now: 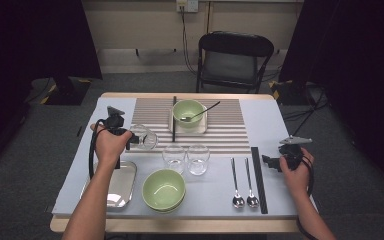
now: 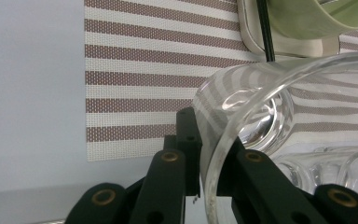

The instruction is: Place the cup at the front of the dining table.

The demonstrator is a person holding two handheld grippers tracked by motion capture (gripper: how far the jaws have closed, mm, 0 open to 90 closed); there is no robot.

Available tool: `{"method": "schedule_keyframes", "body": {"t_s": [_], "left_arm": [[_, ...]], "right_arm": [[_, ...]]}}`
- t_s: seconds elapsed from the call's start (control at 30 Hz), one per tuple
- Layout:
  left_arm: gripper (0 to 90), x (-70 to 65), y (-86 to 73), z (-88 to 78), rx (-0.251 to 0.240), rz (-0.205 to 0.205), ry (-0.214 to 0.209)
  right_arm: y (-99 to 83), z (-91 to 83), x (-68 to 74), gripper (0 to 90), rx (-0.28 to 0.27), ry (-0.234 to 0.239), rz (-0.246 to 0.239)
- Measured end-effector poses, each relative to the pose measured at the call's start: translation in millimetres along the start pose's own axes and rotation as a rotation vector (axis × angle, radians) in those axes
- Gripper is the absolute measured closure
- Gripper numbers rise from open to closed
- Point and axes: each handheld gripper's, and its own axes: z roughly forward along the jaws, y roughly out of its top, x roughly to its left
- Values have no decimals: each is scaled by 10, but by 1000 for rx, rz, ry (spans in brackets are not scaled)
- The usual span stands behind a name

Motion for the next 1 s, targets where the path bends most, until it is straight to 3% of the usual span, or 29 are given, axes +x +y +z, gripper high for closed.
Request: {"method": "schedule_keyframes", "body": {"t_s": [0.57, 1.0], "left_arm": [[857, 35, 32, 38, 10, -19, 7], [857, 3, 114, 39, 14, -7, 13]], "right_arm": [[0, 0, 0, 162, 0, 0, 0], [0, 0, 0, 162, 0, 0, 0]]}}
